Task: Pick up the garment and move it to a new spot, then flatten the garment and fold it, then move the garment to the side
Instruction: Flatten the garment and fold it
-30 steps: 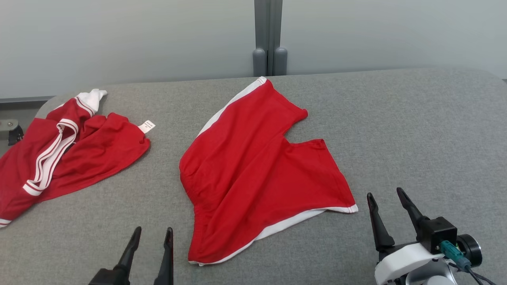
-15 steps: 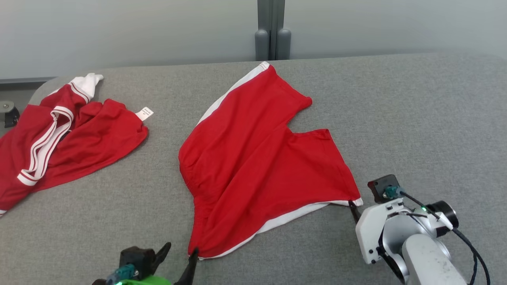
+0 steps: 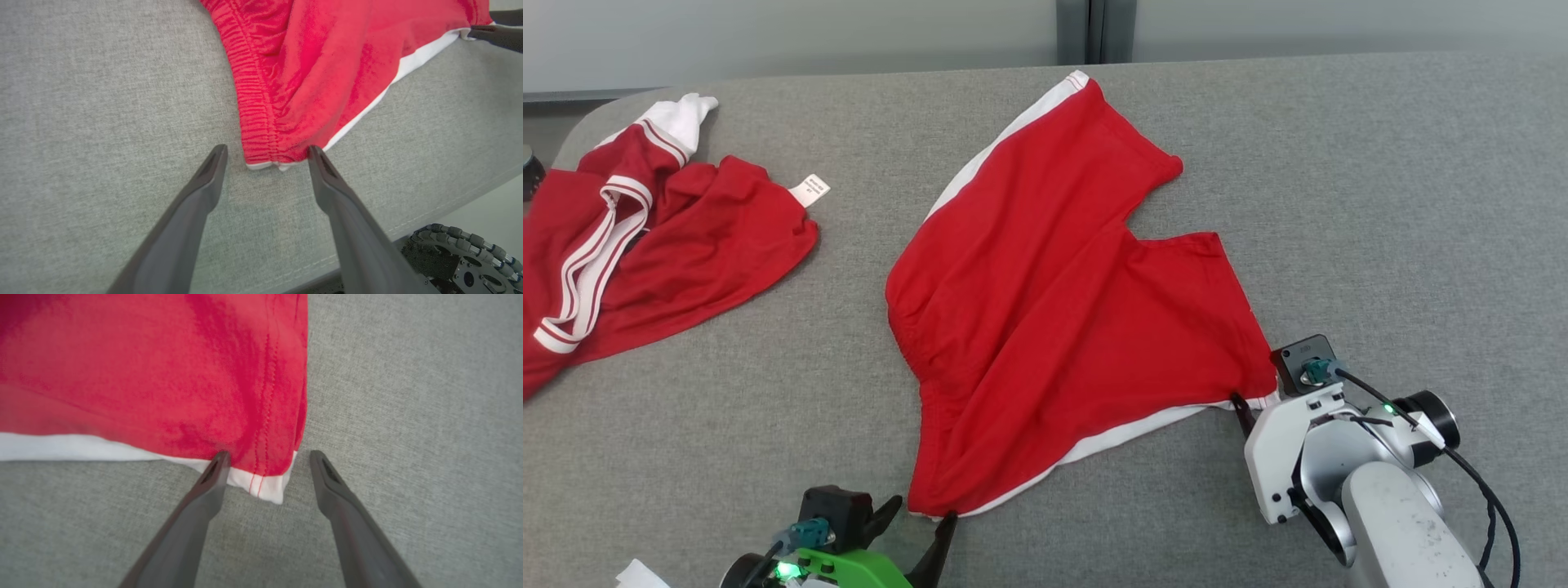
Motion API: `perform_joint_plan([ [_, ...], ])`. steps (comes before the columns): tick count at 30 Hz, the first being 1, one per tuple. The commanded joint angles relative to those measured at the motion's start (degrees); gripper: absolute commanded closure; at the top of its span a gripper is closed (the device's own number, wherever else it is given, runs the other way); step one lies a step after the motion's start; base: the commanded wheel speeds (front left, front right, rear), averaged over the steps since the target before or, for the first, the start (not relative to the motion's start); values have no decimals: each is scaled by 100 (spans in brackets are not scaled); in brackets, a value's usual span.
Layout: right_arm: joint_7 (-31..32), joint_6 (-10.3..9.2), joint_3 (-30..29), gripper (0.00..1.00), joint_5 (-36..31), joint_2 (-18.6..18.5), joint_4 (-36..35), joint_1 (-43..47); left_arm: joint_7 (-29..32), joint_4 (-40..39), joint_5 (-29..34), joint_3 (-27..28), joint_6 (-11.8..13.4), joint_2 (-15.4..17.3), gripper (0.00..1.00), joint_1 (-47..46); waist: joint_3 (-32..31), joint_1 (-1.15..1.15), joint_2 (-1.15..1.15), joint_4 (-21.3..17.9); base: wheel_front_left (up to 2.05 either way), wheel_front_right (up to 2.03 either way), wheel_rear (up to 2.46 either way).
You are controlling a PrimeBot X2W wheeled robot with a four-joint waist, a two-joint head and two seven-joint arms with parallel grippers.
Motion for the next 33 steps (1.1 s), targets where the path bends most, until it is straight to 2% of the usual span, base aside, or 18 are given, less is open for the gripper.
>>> perform_joint_plan([
  [1, 50, -10, 15, 0, -15, -3, 42, -28, 25, 39, -52, 24, -16, 81, 0, -43, 55, 0, 0, -18, 0, 0, 0],
  [10, 26, -10, 42, 6, 14, 17, 18, -99, -172, 284, -151, -38, -9, 122, 0, -230, 216, 0, 0, -42, 0, 0, 0],
  [11, 26, -10, 45, 13, 24, 20, 20, -105, -230, 317, -175, -60, -10, 126, 0, -276, 237, 0, 0, -47, 0, 0, 0],
  [12, 25, -10, 45, 15, 27, 21, 23, -106, -276, 355, -176, -70, -11, 128, 0, -318, 251, 0, 0, -50, 0, 0, 0],
  [14, 28, -11, 43, 37, 36, 18, 36, -102, -349, 451, -165, -130, -12, 158, 0, -375, 279, 0, 0, -60, 0, 0, 0],
  [15, 32, -11, 43, 53, 41, 13, 43, -103, -408, 479, -200, -144, -13, 153, 0, -424, 294, 0, 0, -65, 0, 0, 0],
  [17, 63, -11, 46, 63, 57, 9, 72, -108, -488, 537, -233, -185, -14, 174, 0, -501, 315, 0, 0, -72, 0, 0, 0],
  [18, 66, -11, 50, 67, 68, 9, 84, -113, -513, 557, -254, -212, -14, 184, 7, -528, 322, 0, 0, -74, 0, 0, 0],
  [19, 54, -11, 49, 78, 88, 8, 102, -122, -555, 583, -278, -243, -15, 194, 41, -563, 328, 0, 0, -77, 0, 0, 0],
  [20, 22, -11, 31, 100, 117, 10, 112, -130, -579, 599, -305, -272, -15, 205, 55, -587, 329, 0, 0, -82, 0, 0, 0],
  [21, -12, -12, 8, 100, 154, 13, 123, -140, -629, 623, -328, -316, -15, 220, 86, -615, 327, 0, 0, -86, 0, 0, 0],
  [22, -49, -13, -17, 100, 196, 16, 141, -148, -660, 637, -354, -344, -16, 229, 100, -644, 321, 0, 0, -90, 0, 0, 0],
  [26, -249, -16, -93, 100, 375, 46, 173, -150, -768, 672, -476, -488, -16, 276, 100, -689, 207, 0, 0, -109, 0, 0, 0],
  [33, -464, -10, -226, 100, 1222, 109, -253, 221, -677, 282, -832, -688, -17, 427, 100, -415, -231, 0, 0, -172, 0, 0, 0],
])
